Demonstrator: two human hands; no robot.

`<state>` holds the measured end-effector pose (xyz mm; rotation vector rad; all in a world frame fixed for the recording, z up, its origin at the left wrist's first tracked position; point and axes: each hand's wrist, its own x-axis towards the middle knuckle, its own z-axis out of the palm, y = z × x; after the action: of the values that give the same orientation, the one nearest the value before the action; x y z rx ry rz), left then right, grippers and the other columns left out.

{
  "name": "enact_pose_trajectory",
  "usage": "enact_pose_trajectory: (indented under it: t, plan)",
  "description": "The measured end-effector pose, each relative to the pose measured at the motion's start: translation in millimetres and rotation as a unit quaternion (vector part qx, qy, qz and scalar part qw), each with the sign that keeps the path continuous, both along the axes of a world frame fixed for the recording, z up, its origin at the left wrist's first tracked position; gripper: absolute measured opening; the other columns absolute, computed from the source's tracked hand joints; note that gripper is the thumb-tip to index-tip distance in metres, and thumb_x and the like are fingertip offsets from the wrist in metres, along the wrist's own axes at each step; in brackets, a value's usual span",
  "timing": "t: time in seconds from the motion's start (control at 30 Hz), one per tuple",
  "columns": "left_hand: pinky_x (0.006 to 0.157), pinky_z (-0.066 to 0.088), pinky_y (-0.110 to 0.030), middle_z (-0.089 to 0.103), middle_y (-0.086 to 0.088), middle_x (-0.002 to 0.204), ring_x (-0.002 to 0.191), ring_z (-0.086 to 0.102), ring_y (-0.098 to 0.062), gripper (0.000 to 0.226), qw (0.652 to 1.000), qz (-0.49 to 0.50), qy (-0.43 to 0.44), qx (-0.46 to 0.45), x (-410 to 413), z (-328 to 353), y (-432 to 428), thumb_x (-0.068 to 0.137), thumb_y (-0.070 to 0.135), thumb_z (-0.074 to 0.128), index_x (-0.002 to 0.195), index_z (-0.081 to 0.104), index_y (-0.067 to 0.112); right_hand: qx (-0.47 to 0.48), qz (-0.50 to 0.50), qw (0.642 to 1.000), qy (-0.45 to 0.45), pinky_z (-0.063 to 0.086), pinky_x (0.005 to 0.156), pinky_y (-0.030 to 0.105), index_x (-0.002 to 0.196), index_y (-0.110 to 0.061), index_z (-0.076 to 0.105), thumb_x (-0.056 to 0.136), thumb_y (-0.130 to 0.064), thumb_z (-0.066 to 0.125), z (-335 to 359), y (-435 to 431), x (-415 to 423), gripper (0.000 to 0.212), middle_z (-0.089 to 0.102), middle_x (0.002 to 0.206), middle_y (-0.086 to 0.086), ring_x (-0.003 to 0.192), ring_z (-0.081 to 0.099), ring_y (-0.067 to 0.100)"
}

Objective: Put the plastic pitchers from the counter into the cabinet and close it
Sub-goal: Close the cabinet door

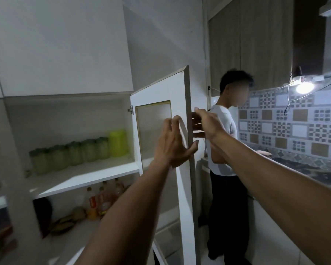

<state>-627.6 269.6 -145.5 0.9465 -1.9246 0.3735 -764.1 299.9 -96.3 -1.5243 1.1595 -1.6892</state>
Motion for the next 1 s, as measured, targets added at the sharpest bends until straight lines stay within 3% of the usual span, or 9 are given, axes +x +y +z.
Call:
enact_pose_trajectory:
  t: [0.1, 0.17, 0.33, 0.43, 0.53, 0.57, 0.7, 0.9, 1.0]
  plan:
    - [0.063, 0.044, -0.028, 0.048, -0.011, 0.121, 0.082, 0.053, -0.019, 0.08, 0.999, 0.014, -0.009, -0.048, 36, 3, 5, 0.079, 0.055, 0.067, 0.135, 0.032, 0.011, -0.003, 0.041, 0.999, -0.015, 0.054, 0.073, 0.034, 0.097, -0.013, 0.072, 0.101, -0.04, 0.042, -3, -9, 38, 0.041, 0.074, 0.091, 0.004, 0.084, 0.069, 0.021]
    - [0.061, 0.052, -0.033, 0.05, -0.011, 0.117, 0.08, 0.054, -0.021, 0.078, 0.997, 0.021, -0.021, -0.065, 64, 0, 4, 0.08, 0.056, 0.063, 0.136, 0.032, 0.011, -0.001, 0.065, 0.997, -0.032, 0.054, 0.068, 0.032, 0.093, -0.017, 0.073, 0.101, -0.038, 0.046, -7, -15, 65, 0.035, 0.074, 0.088, 0.003, 0.079, 0.07, 0.019]
    - [0.076, 0.057, -0.041, 0.054, -0.015, 0.121, 0.095, 0.06, -0.026, 0.075, 0.995, 0.027, -0.05, -0.081, 144, -4, 4, 0.089, 0.056, 0.051, 0.142, 0.033, 0.006, -0.037, 0.116, 0.991, -0.051, 0.053, 0.066, 0.036, 0.101, -0.008, 0.075, 0.099, -0.032, 0.053, -15, -31, 143, 0.033, 0.07, 0.088, 0.01, 0.073, 0.065, 0.02]
    - [0.078, 0.056, -0.04, 0.055, -0.015, 0.122, 0.096, 0.059, -0.025, 0.073, 0.992, 0.06, -0.074, -0.084, 197, -1, 11, 0.09, 0.055, 0.046, 0.141, 0.039, 0.002, -0.067, 0.075, 0.994, -0.031, 0.06, 0.076, 0.042, 0.096, -0.028, 0.079, 0.09, -0.048, 0.057, -18, -52, 195, 0.03, 0.076, 0.084, -0.001, 0.075, 0.07, 0.017]
    - [0.075, 0.055, -0.043, 0.052, -0.017, 0.122, 0.096, 0.056, -0.026, 0.069, 0.985, 0.121, -0.096, -0.082, 255, -1, 18, 0.09, 0.05, 0.048, 0.14, 0.041, 0.003, -0.129, 0.023, 0.989, 0.061, 0.047, 0.07, 0.006, 0.112, -0.029, 0.073, 0.098, -0.038, 0.049, -24, -61, 246, 0.029, 0.072, 0.099, -0.006, 0.083, 0.066, 0.005]
    - [0.08, 0.054, -0.044, 0.05, -0.019, 0.13, 0.104, 0.056, -0.028, 0.072, 0.98, 0.15, -0.103, -0.082, 276, -2, 18, 0.09, 0.049, 0.048, 0.143, 0.04, 0.002, -0.159, 0.006, 0.983, 0.096, 0.045, 0.071, 0.005, 0.119, -0.027, 0.069, 0.101, -0.036, 0.046, -28, -67, 263, 0.031, 0.07, 0.107, -0.003, 0.089, 0.066, 0.008]
    - [0.119, 0.034, -0.047, 0.023, -0.027, 0.163, 0.15, 0.031, -0.037, 0.089, 0.95, 0.282, -0.1, -0.092, 355, -8, 17, 0.09, 0.049, 0.046, 0.156, 0.02, -0.005, -0.237, 0.005, 0.948, 0.214, 0.052, 0.091, 0.042, 0.142, -0.025, 0.048, 0.099, -0.043, 0.041, -47, -96, 334, 0.047, 0.055, 0.132, 0.006, 0.118, 0.054, 0.026]
    - [0.123, 0.024, -0.052, 0.015, -0.021, 0.167, 0.155, 0.018, -0.035, 0.082, 0.906, 0.398, -0.12, -0.078, 454, -18, -20, 0.093, 0.04, 0.049, 0.158, 0.018, 0.0, -0.284, 0.003, 0.895, 0.345, 0.034, 0.115, 0.048, 0.156, -0.018, 0.027, 0.093, -0.042, 0.046, -65, -151, 429, 0.071, 0.034, 0.157, 0.009, 0.141, 0.035, 0.03]
    - [0.125, 0.016, -0.05, 0.011, -0.015, 0.168, 0.156, 0.015, -0.033, 0.077, 0.88, 0.448, -0.154, -0.042, 494, -25, -51, 0.092, 0.03, 0.05, 0.159, 0.021, 0.005, -0.258, 0.011, 0.866, 0.428, 0.031, 0.116, 0.051, 0.158, -0.025, 0.021, 0.092, -0.047, 0.046, -70, -183, 463, 0.073, 0.015, 0.167, 0.0, 0.148, 0.026, 0.03]
